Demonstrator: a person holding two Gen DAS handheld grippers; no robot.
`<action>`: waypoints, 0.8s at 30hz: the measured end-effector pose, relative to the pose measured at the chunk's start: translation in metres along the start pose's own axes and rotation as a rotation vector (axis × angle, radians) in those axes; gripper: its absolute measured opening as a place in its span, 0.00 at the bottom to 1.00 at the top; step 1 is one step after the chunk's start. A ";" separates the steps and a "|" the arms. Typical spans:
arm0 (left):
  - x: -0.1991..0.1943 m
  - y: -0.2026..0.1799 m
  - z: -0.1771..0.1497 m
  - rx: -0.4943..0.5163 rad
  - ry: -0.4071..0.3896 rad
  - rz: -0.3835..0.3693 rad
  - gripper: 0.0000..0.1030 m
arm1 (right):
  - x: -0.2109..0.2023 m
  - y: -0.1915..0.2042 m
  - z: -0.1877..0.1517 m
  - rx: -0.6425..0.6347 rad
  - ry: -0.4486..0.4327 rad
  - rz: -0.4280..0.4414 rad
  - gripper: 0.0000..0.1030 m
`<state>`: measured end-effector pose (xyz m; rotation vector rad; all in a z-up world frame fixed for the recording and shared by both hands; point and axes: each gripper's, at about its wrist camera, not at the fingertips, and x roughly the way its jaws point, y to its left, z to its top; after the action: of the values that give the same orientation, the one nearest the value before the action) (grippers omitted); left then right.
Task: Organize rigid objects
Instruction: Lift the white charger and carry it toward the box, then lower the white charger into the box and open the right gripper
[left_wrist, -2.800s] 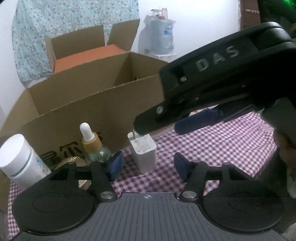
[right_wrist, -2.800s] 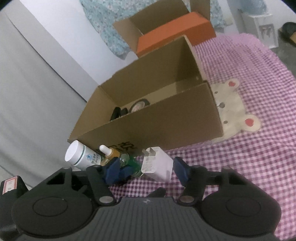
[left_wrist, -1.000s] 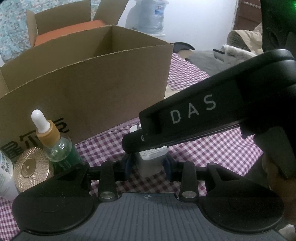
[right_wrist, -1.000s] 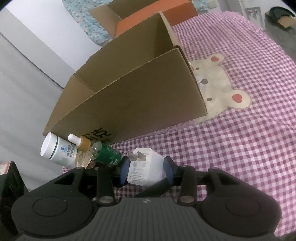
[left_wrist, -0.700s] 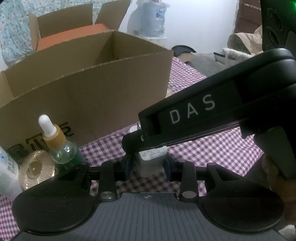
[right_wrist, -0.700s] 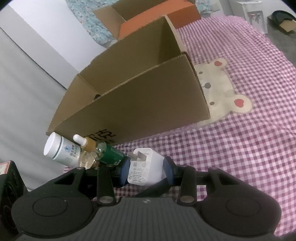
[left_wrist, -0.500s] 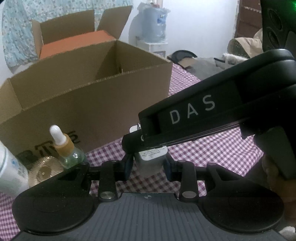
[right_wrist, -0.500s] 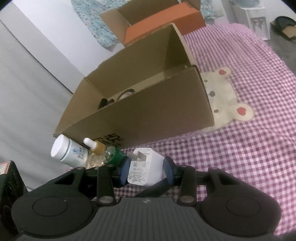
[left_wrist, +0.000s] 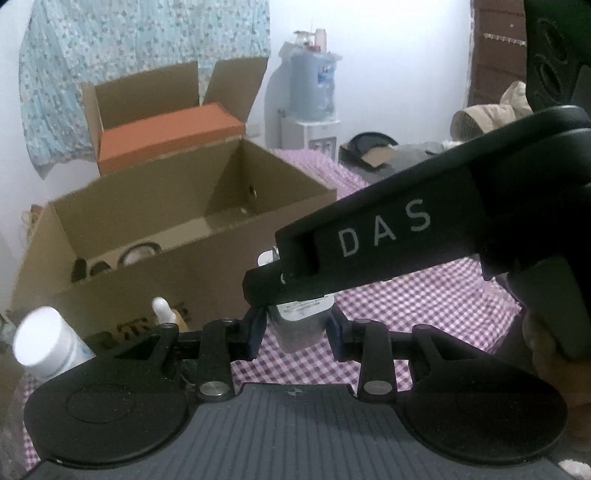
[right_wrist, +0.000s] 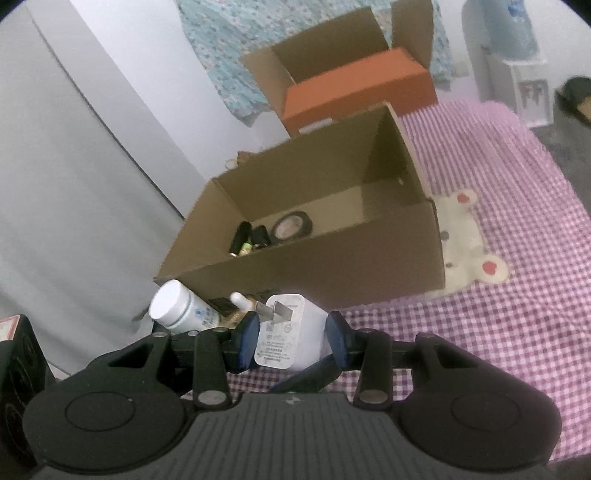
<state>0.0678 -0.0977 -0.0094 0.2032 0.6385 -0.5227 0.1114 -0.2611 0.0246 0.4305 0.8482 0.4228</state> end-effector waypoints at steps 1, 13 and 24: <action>-0.004 0.001 0.002 0.003 -0.009 0.003 0.33 | -0.002 0.003 0.001 -0.008 -0.006 0.000 0.42; -0.019 0.032 0.055 -0.035 -0.060 -0.009 0.33 | -0.015 0.042 0.050 -0.128 -0.059 0.019 0.43; 0.048 0.098 0.134 -0.131 0.085 -0.021 0.34 | 0.045 0.048 0.150 -0.192 0.028 0.033 0.43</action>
<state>0.2203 -0.0780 0.0691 0.0954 0.7558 -0.4922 0.2470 -0.2273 0.1097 0.2612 0.8200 0.5369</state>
